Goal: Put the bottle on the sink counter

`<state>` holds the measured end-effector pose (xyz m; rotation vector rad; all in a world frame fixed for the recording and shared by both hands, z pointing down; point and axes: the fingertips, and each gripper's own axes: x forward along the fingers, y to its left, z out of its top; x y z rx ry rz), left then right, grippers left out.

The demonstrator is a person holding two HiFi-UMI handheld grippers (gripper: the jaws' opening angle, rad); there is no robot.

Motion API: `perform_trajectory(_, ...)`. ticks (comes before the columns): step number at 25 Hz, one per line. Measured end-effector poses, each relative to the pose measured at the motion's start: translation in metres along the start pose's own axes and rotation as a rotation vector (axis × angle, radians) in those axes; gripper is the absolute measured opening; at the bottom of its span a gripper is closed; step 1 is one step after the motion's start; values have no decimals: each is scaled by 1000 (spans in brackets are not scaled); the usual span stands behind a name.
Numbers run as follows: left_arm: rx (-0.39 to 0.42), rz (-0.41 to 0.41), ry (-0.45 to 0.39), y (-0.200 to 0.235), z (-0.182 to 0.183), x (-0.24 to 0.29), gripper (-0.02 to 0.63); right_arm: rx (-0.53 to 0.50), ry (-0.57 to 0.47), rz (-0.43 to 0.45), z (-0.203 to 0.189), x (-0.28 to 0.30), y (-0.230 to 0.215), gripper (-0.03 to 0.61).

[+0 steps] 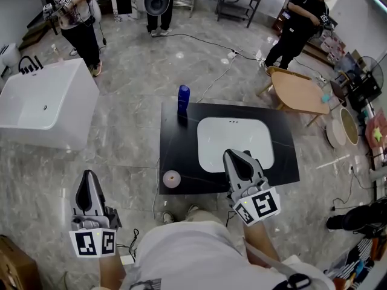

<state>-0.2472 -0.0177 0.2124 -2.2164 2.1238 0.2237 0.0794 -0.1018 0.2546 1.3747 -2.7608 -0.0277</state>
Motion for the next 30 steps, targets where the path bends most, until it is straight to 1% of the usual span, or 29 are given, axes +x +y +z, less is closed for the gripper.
perform_trajectory(8, -5, -11, 5, -3, -4, -6, 15, -33, -2, 8, 0, -5, 9, 9)
perform_trajectory(15, -7, -25, 9, -4, -5, -9, 15, -29, -3, 16, -1, -6, 18, 11)
perform_trajectory(18, -8, -33, 9, -3, -5, -10, 15, -11, -2, 15, -1, -7, 21, 9)
perform_trajectory(30, -27, -54, 15, -2, -18, -21, 15, -4, -3, -1, -11, -18, 33, 11)
